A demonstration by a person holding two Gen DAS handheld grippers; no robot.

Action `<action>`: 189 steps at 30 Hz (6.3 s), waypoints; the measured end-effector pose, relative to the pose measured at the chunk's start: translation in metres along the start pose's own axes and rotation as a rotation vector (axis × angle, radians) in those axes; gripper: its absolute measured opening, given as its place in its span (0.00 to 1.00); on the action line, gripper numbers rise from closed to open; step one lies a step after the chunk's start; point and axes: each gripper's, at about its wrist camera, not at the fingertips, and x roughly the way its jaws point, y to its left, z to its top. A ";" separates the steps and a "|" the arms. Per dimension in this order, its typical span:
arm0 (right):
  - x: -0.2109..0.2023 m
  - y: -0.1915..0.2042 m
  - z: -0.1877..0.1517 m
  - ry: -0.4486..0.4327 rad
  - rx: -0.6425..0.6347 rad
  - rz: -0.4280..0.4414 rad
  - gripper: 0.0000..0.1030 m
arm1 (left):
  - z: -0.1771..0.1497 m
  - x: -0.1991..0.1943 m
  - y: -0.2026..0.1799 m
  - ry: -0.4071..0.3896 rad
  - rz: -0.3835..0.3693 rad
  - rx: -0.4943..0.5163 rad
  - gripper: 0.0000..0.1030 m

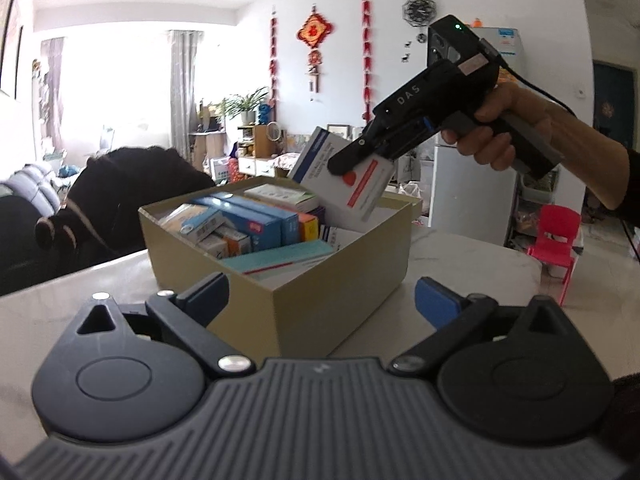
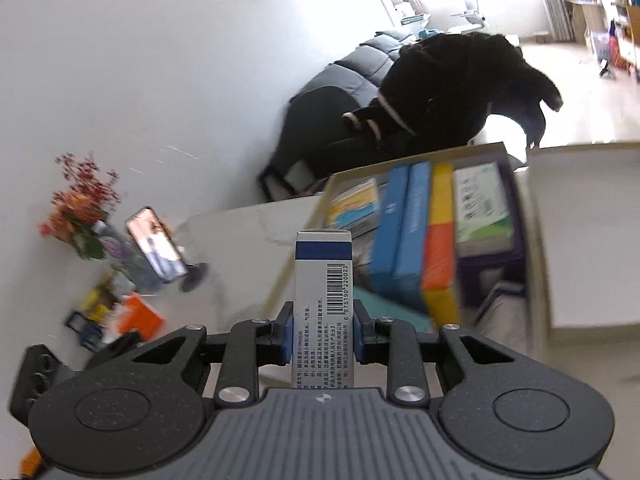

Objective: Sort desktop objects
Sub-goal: 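Carry the Cefaclor box with the right tool and lower it into the beige box, then open the right tool and lift it out of the beige box, then move the right tool over the beige box lid toward its rim, then close the right tool on the rim of the beige lid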

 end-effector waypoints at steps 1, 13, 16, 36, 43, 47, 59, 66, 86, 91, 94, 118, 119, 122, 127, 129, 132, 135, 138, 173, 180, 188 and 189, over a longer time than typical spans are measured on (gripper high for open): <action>0.003 -0.002 0.002 0.007 -0.017 -0.013 0.29 | -0.001 -0.001 0.001 0.000 0.004 -0.010 0.98; 0.082 0.042 0.011 0.251 -0.468 0.021 0.29 | -0.014 -0.018 0.007 0.014 0.069 -0.108 0.99; 0.102 0.055 0.004 0.341 -0.560 0.040 0.29 | -0.015 -0.024 0.010 0.020 0.092 -0.132 1.00; 0.143 0.060 -0.002 0.500 -0.654 0.011 0.33 | -0.021 -0.026 0.018 0.054 0.125 -0.214 1.00; 0.107 0.043 0.009 0.360 -0.566 -0.008 0.50 | -0.015 -0.012 0.011 0.077 0.157 -0.216 1.00; 0.076 0.025 0.016 0.250 -0.489 -0.049 0.60 | -0.011 -0.004 0.005 0.117 0.212 -0.199 1.00; -0.014 -0.084 0.035 0.071 -0.192 -0.281 0.76 | 0.001 0.025 0.007 0.257 0.370 -0.273 1.00; -0.017 -0.160 0.020 0.074 0.002 -0.434 0.77 | 0.009 0.037 0.012 0.276 0.385 -0.392 1.00; 0.064 -0.215 -0.009 0.257 0.018 -0.469 0.76 | 0.004 0.049 0.023 0.317 0.391 -0.516 1.00; 0.062 -0.217 -0.014 0.259 0.052 -0.455 0.76 | 0.010 0.050 0.013 0.310 0.391 -0.472 1.00; 0.060 -0.213 -0.017 0.270 0.048 -0.463 0.76 | 0.012 0.047 0.007 0.297 0.374 -0.460 1.00; 0.016 -0.137 -0.105 0.304 0.018 -0.573 0.77 | 0.006 0.066 -0.065 0.333 0.101 -0.289 1.00; 0.013 -0.133 -0.108 0.303 0.019 -0.574 0.77 | 0.005 0.068 -0.069 0.338 0.092 -0.290 1.00; 0.006 -0.125 -0.119 0.295 0.022 -0.576 0.77 | 0.001 0.074 -0.078 0.351 0.069 -0.296 1.00; -0.004 -0.124 -0.129 0.287 0.032 -0.582 0.77 | -0.005 0.080 -0.093 0.367 0.048 -0.297 1.00; -0.010 -0.120 -0.136 0.283 0.034 -0.584 0.77 | -0.005 0.082 -0.098 0.369 0.039 -0.300 1.00; -0.020 -0.113 -0.148 0.274 0.036 -0.582 0.77 | -0.005 0.087 -0.107 0.372 0.023 -0.304 1.00; -0.030 -0.107 -0.159 0.273 0.035 -0.581 0.77 | -0.005 0.092 -0.117 0.374 -0.002 -0.295 1.00; -0.038 -0.104 -0.167 0.269 0.036 -0.574 0.77 | -0.006 0.102 -0.126 0.383 -0.020 -0.286 1.00; -0.161 -0.237 -0.220 -0.194 0.677 -0.448 0.65 | 0.004 0.195 -0.177 0.436 -0.038 -0.290 0.49; -0.159 -0.257 -0.244 -0.305 0.781 -0.353 0.48 | 0.005 0.195 -0.181 0.439 -0.022 -0.252 0.44; -0.173 -0.258 -0.257 -0.466 0.800 -0.293 0.39 | 0.007 0.194 -0.183 0.442 -0.024 -0.239 0.38; -0.178 -0.255 -0.255 -0.483 0.787 -0.298 0.39 | 0.007 0.195 -0.182 0.442 -0.032 -0.245 0.38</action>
